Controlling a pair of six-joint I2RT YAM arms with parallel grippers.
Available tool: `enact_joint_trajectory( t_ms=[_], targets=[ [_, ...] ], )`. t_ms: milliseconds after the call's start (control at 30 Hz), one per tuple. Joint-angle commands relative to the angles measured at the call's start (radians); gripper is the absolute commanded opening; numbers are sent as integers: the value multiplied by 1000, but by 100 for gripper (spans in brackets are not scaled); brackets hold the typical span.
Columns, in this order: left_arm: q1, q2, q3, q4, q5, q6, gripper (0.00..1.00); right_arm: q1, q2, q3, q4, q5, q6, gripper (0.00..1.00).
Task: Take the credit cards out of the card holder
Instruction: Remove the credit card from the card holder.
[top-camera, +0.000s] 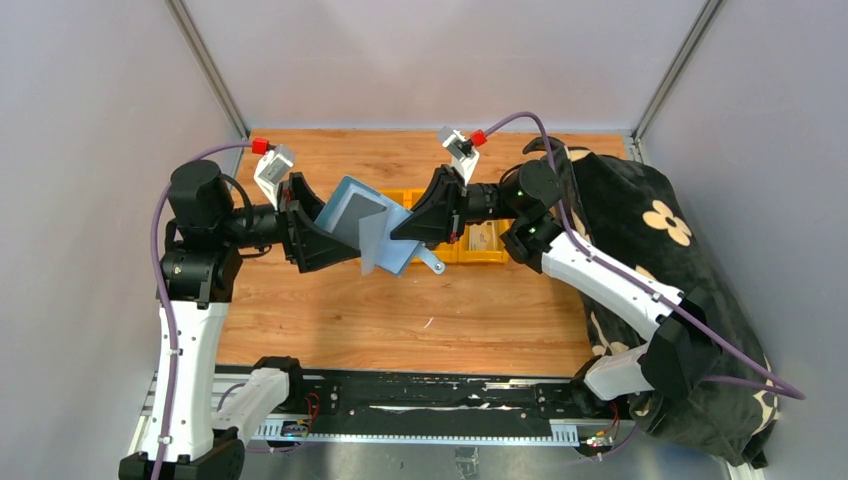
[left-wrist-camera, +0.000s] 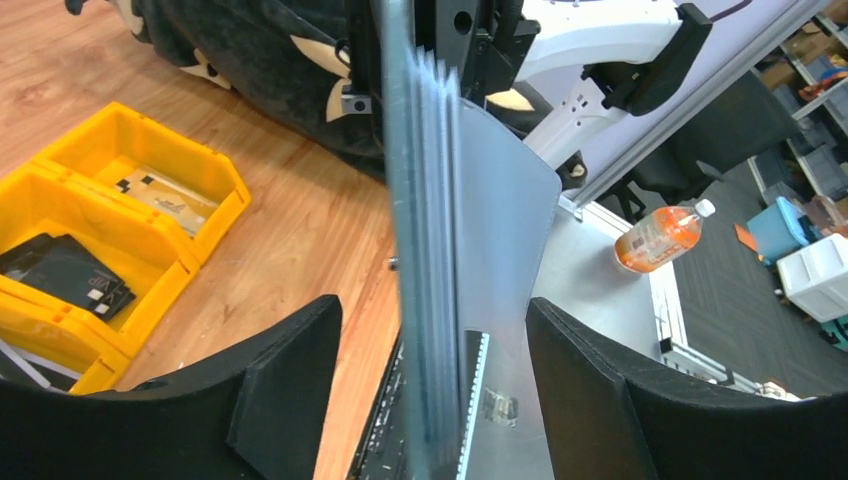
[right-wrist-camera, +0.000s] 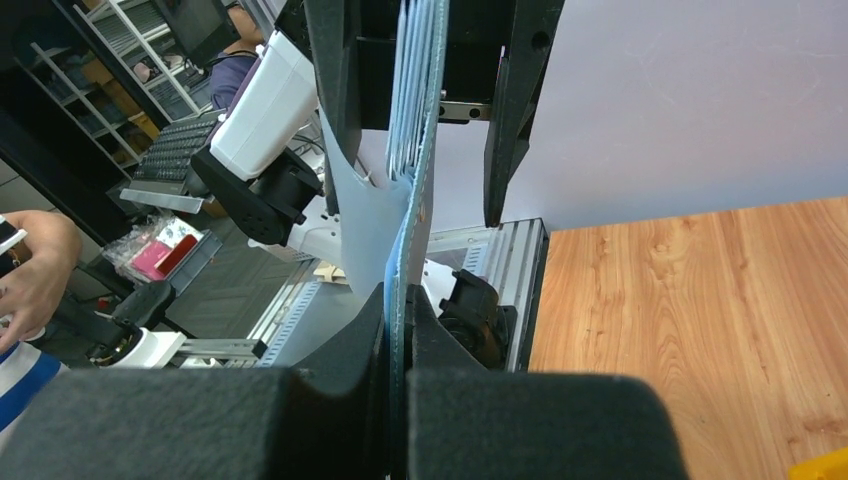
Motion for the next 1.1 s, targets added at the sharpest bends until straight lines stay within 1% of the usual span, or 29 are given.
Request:
enact_joint_trajectory(
  t_ms=[0,67,133,200,267,300,333,367,433,567,667,767,867,933,1000,1067],
  targets=[
    [-6,-11,-14,117,44,-111,75,12,-16,-14,102,6,23,0],
    [-4,-13,-13,174,49,-161,76,11,-32,-26,72,2,-4,0],
    [-4,-14,-6,200,43,-170,77,11,-48,-36,37,-2,-31,0],
    [2,-15,-4,181,16,-135,77,11,-59,-47,40,-6,-32,0],
    [-2,-29,-11,136,-78,-56,76,17,-60,-45,61,7,-28,0],
    [-16,-40,-31,172,-122,-60,76,24,-51,-29,67,16,-23,0],
    [-33,-52,-76,255,-150,-133,76,31,-30,1,77,22,-12,0],
    [-43,-64,-111,332,-165,-175,77,34,-18,24,89,22,0,0],
    [-52,-80,-137,365,-170,-212,80,36,13,54,111,25,24,0],
    [-61,-85,-138,285,-169,-166,83,40,35,57,162,20,52,0],
    [-61,-81,-113,219,-169,-131,86,40,21,29,155,21,34,0],
    [-61,-78,-94,222,-178,-135,89,40,10,15,139,19,16,0],
    [-61,-70,-66,209,-213,-123,97,41,-2,5,122,13,-1,0],
    [-60,-69,-60,204,-265,-102,97,43,-7,0,122,9,0,0],
    [-59,-69,-54,186,-354,-78,94,43,-13,-6,123,2,-2,0],
    [-58,-62,-50,186,-374,-76,93,45,-18,-10,120,-2,-5,0]
  ],
)
